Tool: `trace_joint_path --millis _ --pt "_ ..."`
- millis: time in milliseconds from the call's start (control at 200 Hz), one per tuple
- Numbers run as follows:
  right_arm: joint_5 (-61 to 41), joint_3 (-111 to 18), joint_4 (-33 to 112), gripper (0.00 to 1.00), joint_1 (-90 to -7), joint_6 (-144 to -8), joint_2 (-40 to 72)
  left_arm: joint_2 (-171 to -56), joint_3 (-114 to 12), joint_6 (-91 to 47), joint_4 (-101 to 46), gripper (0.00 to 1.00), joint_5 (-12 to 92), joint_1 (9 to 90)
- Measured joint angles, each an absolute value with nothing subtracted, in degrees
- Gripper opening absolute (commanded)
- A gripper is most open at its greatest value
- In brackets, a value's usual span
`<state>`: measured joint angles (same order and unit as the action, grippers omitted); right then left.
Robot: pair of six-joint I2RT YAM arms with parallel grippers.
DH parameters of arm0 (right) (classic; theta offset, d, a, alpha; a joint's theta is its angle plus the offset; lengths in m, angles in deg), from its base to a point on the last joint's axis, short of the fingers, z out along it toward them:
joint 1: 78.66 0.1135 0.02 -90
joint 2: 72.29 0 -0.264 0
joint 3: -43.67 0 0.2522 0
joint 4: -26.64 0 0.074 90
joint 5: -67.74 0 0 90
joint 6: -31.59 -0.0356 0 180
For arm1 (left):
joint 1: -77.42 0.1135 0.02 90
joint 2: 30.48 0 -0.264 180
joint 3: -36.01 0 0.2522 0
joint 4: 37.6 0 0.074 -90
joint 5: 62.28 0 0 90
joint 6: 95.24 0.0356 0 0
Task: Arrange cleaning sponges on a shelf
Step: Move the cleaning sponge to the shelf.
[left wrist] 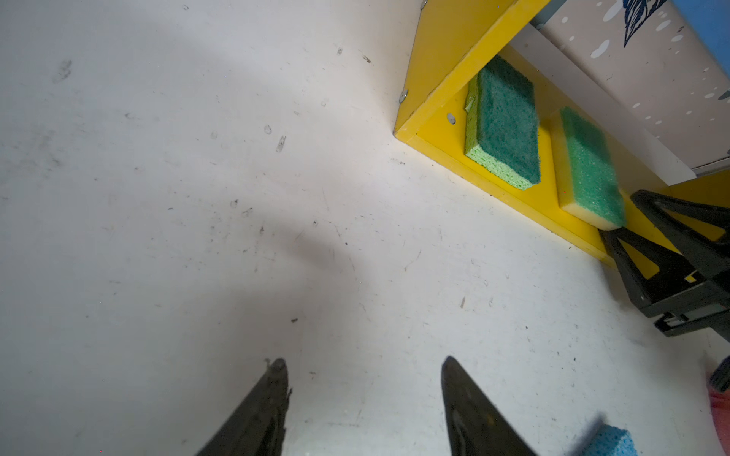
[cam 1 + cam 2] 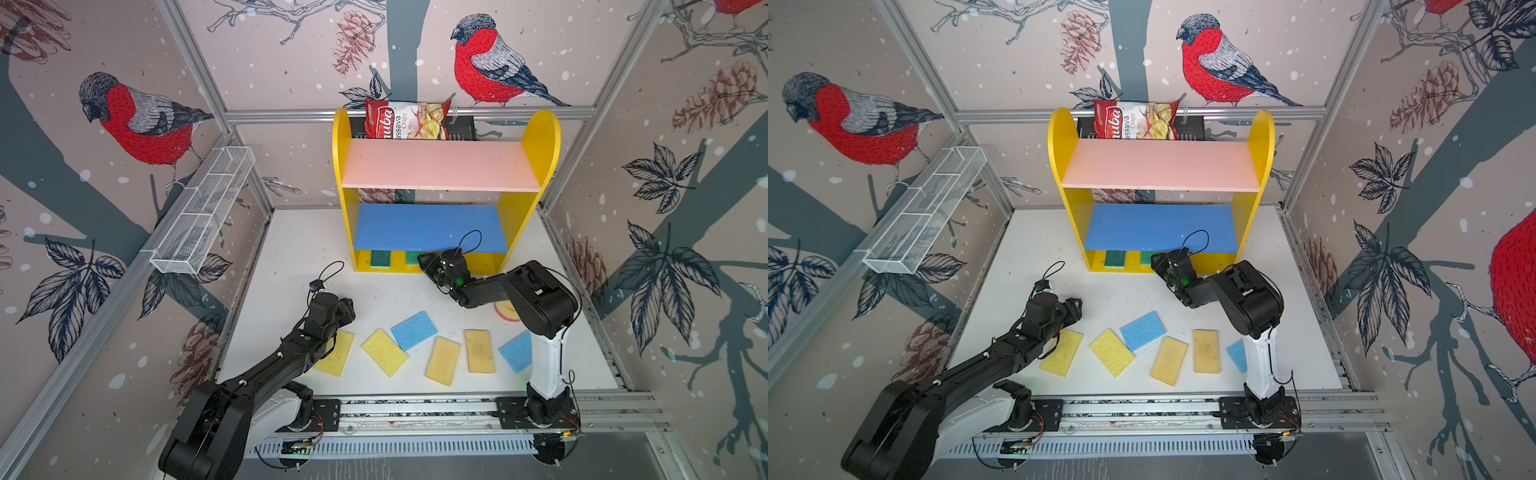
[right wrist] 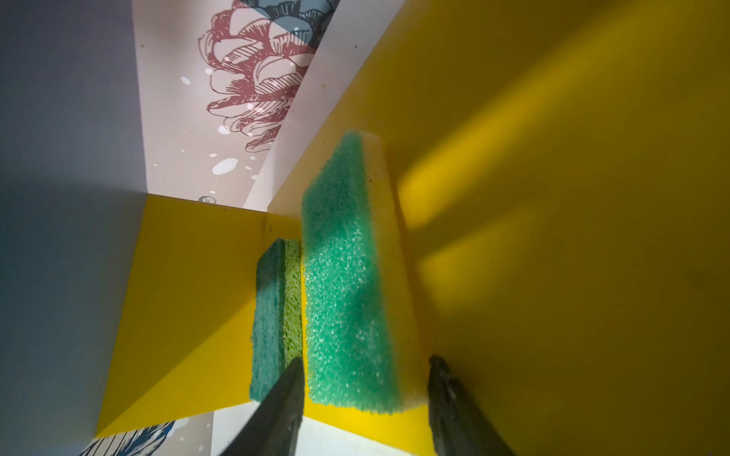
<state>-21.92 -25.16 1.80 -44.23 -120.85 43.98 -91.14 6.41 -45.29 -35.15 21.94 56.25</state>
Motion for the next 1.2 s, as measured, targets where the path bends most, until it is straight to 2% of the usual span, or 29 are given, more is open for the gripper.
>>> trace_joint_path --millis 250,625,906,1086,1201 --pt "-25.49 -31.89 11.83 0.63 -42.35 -124.21 45.01 -91.19 6.41 -45.12 -35.15 0.61 22.12 56.25" --pt "-27.34 -30.41 11.08 0.62 -40.82 -124.63 44.35 -91.54 6.52 -44.68 -35.2 0.62 22.12 56.25" --pt "-21.71 -22.67 3.15 0.52 -42.44 -120.43 42.43 -91.65 6.78 -44.68 -35.28 0.62 22.14 56.25" --pt "-18.67 -17.27 -5.72 0.42 -45.32 -116.59 42.52 -91.32 6.81 -44.68 -35.24 0.62 22.14 56.25" --pt "-17.46 -15.39 -8.19 0.32 -46.19 -114.73 42.43 -91.12 6.87 -44.68 -35.24 0.62 22.12 56.25"
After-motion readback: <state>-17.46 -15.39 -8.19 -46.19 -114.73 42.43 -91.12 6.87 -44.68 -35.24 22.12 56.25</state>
